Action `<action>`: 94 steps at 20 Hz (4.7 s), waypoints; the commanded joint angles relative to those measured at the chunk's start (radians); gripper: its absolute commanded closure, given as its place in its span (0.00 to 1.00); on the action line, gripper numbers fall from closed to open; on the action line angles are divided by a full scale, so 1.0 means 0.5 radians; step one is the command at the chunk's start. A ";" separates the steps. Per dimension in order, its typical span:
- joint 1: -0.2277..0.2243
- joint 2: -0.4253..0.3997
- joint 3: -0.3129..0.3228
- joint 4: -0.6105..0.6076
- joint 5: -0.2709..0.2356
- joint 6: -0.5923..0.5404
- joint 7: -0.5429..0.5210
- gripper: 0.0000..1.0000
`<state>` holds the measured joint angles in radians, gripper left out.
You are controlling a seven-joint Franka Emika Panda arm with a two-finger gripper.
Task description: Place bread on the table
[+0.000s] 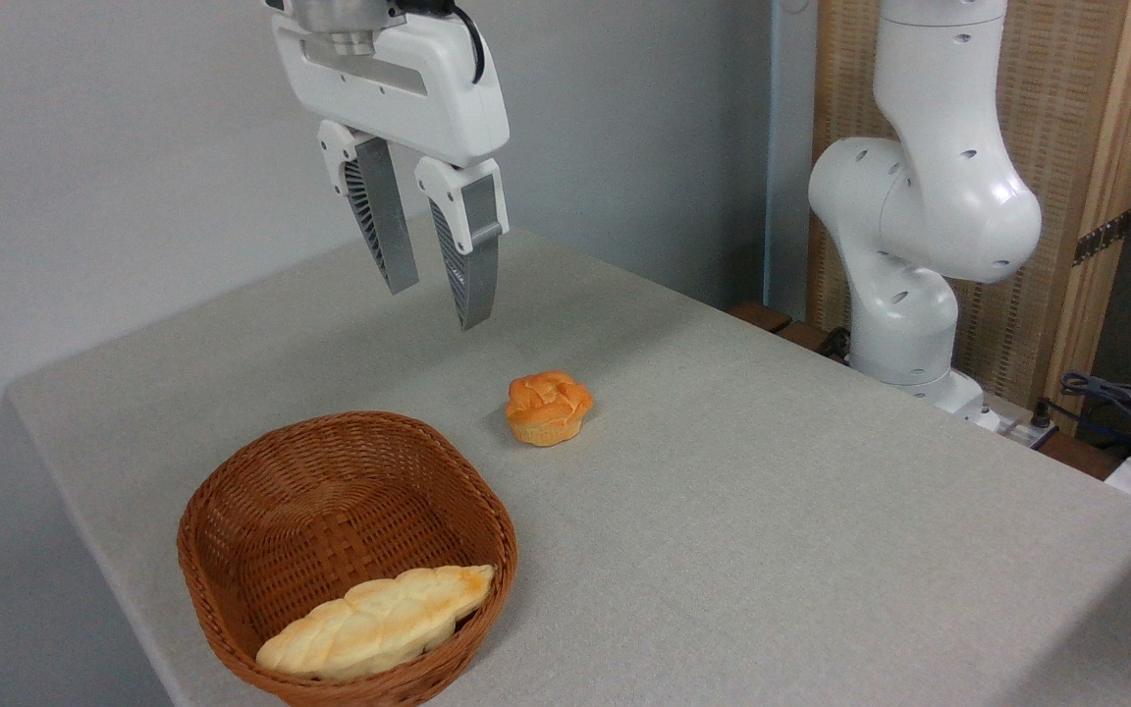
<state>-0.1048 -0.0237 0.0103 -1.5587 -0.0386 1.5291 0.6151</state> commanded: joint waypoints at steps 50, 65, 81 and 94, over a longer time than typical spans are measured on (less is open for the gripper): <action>-0.030 0.281 0.062 -0.745 0.479 1.476 0.252 0.00; -0.054 0.333 0.065 -0.819 0.620 1.605 0.362 0.00; -0.042 0.345 0.090 -0.819 0.651 1.688 0.420 0.00; -0.042 0.391 0.090 -0.834 0.676 1.761 0.417 0.20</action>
<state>-0.1237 0.1778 0.0470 -1.9645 0.2836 2.3841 0.8162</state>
